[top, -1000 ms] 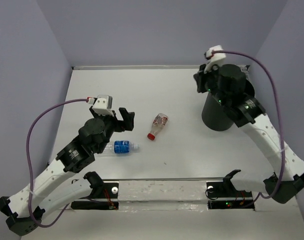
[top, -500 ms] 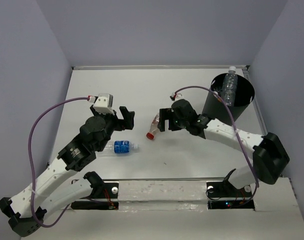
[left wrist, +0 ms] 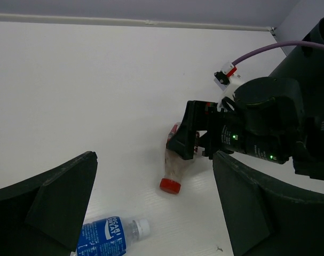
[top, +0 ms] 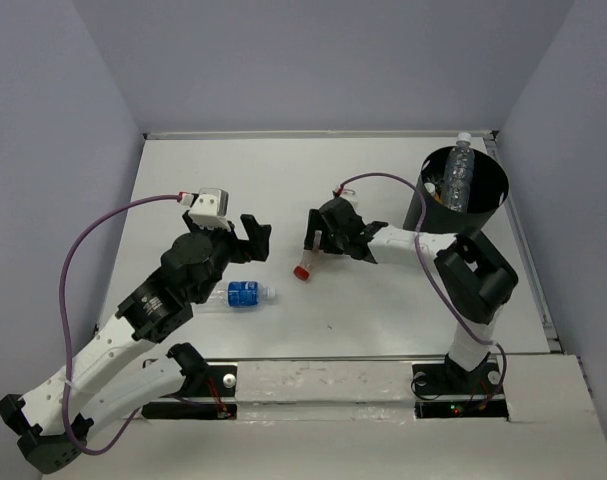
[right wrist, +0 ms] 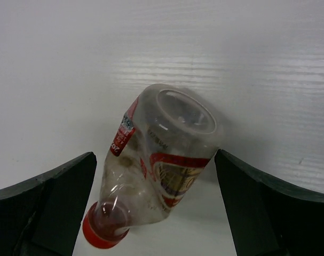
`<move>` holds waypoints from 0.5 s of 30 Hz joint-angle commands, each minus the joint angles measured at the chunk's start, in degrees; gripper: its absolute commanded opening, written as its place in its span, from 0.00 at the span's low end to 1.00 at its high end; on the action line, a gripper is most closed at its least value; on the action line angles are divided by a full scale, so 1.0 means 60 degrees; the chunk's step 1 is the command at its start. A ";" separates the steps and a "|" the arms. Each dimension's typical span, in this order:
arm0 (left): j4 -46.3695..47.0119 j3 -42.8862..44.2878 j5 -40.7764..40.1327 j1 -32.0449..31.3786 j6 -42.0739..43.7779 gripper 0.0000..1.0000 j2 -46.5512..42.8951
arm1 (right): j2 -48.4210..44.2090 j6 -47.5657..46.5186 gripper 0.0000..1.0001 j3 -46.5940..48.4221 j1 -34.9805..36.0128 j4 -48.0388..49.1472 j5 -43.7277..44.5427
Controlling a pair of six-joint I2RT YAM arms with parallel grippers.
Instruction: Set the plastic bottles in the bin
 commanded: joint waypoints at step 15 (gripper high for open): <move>0.0430 -0.0025 0.0282 0.0046 0.0229 0.99 -0.0066 | -0.2089 -0.1149 0.10 0.0373 -0.0276 0.0238 0.0914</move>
